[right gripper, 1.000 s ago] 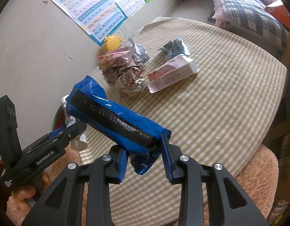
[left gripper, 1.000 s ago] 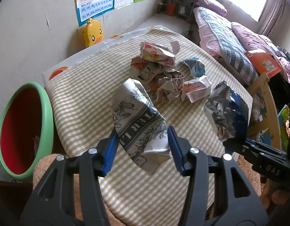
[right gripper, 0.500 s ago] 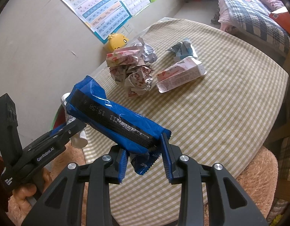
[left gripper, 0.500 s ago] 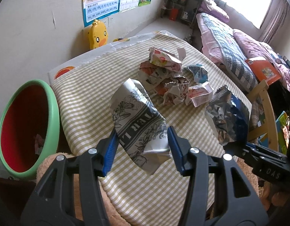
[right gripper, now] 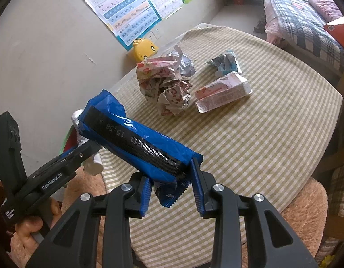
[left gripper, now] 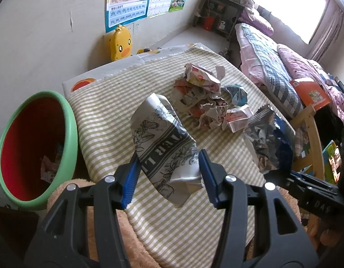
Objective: Collect trash
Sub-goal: 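Carry the newspaper with left tool while right tool carries blue wrapper toward bucket, then open the left tool over the bucket while the right tool drops the blue wrapper in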
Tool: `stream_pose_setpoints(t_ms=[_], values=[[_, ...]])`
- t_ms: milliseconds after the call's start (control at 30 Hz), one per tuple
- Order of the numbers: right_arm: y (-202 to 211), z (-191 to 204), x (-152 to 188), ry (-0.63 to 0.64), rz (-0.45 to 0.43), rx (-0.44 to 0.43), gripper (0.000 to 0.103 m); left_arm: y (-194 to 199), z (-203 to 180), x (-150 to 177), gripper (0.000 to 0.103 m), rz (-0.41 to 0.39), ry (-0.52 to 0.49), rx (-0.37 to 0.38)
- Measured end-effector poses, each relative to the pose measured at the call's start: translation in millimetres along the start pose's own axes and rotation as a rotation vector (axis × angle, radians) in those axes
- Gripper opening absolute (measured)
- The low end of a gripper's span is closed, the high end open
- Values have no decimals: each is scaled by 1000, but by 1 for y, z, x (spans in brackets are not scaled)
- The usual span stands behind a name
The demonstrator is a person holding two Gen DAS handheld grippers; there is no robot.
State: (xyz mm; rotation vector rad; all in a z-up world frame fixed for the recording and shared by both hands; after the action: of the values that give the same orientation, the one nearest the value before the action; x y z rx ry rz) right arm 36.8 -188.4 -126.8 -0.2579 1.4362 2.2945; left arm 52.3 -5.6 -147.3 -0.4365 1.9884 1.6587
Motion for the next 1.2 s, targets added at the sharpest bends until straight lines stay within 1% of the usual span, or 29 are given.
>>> stream_pose_setpoints(t_ms=[200, 500, 667, 833, 1033, 1200], values=[[3, 12, -4, 25, -8, -7, 30, 8, 13, -1, 49, -22, 27, -8], [3, 44, -10, 88, -18, -27, 30, 25, 45, -2, 49, -66, 71, -63], [-1, 73, -12, 158, -15, -41, 30, 41, 74, -2, 50, -104, 116, -121], [-8, 102, -10, 224, -7, -54, 30, 52, 115, 4, 50, -120, 179, -193], [-22, 133, -2, 292, 20, -69, 30, 60, 160, 19, 50, -112, 263, -260], [-35, 152, 4, 328, 45, -76, 30, 62, 190, 34, 50, -91, 315, -302]])
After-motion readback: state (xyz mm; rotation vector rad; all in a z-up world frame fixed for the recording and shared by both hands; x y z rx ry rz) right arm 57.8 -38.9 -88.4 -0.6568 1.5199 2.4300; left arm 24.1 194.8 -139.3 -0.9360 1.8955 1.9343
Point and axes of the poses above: each gripper's, at about its wrist camera, not at the fingertips, and y roughly against the way its jaws point, z to its left, x to its underside, the point moved 4 cm from there along -y, roughly the way its jaws point, and after that the axes turned 7 degrees about -y, right-handed, at the moved point
